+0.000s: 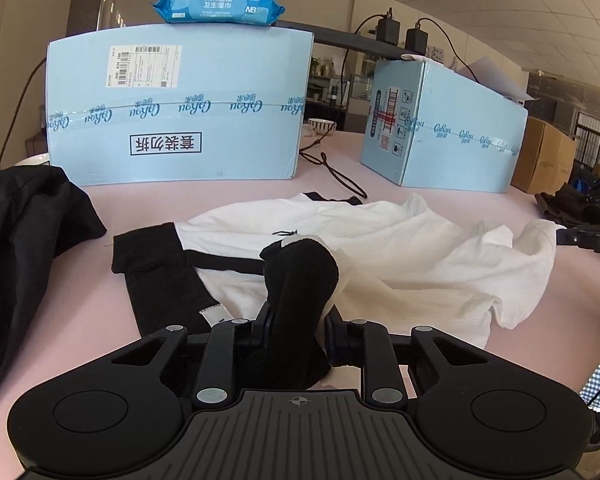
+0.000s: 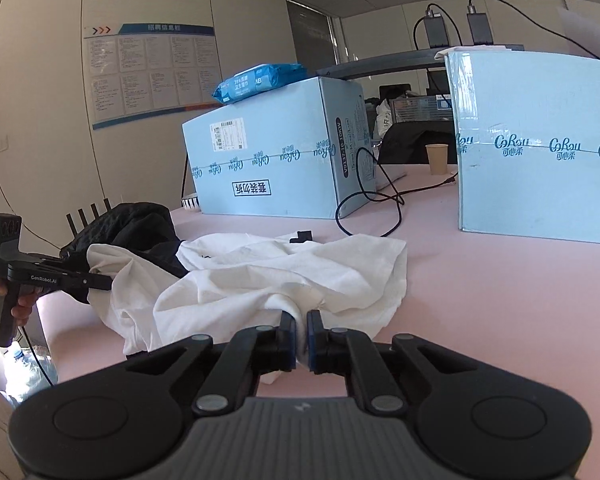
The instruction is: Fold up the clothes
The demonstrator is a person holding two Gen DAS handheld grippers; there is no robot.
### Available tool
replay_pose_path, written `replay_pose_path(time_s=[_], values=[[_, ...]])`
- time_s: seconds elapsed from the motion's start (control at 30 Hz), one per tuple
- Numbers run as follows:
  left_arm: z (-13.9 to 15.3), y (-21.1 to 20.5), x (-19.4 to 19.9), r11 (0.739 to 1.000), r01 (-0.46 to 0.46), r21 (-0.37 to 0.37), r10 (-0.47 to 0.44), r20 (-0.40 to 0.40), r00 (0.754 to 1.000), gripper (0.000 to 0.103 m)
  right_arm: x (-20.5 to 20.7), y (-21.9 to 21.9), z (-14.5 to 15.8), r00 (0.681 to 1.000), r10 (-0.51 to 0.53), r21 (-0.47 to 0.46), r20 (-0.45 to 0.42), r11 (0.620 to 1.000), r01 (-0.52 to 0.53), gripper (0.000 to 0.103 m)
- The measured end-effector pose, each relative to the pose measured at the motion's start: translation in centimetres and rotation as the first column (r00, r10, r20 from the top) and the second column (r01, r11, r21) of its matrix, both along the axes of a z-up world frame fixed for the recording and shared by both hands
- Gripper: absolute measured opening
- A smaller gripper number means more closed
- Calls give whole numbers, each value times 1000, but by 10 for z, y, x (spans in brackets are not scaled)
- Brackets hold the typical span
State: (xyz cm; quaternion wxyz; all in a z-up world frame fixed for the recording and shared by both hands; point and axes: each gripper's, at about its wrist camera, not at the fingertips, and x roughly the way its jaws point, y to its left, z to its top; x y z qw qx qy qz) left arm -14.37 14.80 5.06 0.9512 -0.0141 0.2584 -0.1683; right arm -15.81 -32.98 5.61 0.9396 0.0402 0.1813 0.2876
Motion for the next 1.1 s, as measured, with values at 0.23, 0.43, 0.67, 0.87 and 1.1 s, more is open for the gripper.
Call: replay_pose_path(time_s=[0.23, 0.43, 0.67, 0.87, 1.1], values=[[12, 38, -19, 990, -64, -127, 52, -91, 994, 23, -45, -10, -1, 1000, 21, -2, -18, 1000, -21, 6], [-9, 54, -44, 985, -123, -121, 103, -163, 981, 23, -66, -2, -35, 986, 69, -24, -153, 997, -73, 6], [-1, 61, -51, 979, 6, -203, -22, -75, 997, 94, -64, -6, -35, 969, 135, 28, -209, 991, -132, 67], [34, 57, -44, 961, 83, -265, -65, 75, 995, 103, -28, -33, 12, 965, 236, 318, -115, 929, -189, 93], [-3, 12, 5, 976, 120, -184, -133, -62, 989, 103, 85, -29, -3, 922, 165, 436, -351, 900, 4, 90]])
